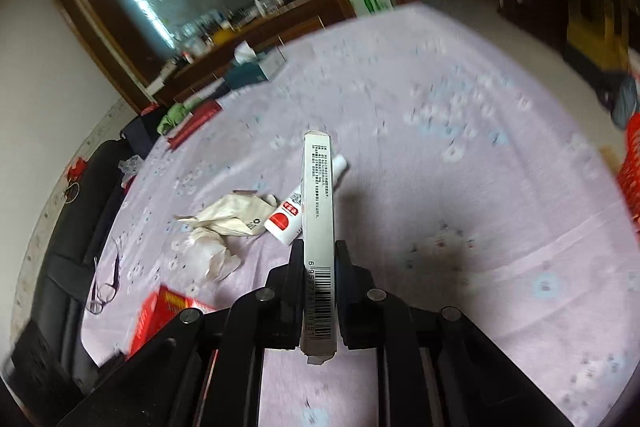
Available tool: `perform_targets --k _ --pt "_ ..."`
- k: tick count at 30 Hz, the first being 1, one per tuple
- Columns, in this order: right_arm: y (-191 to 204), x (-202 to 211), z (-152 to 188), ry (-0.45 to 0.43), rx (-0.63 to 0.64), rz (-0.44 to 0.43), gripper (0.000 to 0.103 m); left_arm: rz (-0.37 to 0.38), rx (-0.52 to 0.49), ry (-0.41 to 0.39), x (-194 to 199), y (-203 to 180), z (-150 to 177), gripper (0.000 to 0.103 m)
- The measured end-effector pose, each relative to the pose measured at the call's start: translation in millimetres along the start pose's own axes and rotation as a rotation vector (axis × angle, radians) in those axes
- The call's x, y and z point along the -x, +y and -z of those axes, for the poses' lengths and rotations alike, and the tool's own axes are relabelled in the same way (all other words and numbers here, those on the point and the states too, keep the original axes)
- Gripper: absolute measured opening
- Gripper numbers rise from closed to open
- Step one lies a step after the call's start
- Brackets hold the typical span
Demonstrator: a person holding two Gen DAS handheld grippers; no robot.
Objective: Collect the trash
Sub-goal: 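Grasp the white medicine box with the right tool while the left tool holds the red box, then lift both boxes up off the table with both tools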
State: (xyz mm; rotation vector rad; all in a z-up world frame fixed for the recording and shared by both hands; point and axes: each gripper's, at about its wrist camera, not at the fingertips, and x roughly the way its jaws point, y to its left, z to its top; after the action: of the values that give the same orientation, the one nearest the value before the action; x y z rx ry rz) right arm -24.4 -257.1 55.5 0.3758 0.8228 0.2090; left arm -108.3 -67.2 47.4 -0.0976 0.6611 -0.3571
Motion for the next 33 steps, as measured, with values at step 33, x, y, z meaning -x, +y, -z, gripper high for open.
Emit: perform_targets --k 33 --pt "-37 70 46 -0.127 0.026 0.006 0.014 -0.088 -0.159 -0.061 -4 -66 -10 0.016"
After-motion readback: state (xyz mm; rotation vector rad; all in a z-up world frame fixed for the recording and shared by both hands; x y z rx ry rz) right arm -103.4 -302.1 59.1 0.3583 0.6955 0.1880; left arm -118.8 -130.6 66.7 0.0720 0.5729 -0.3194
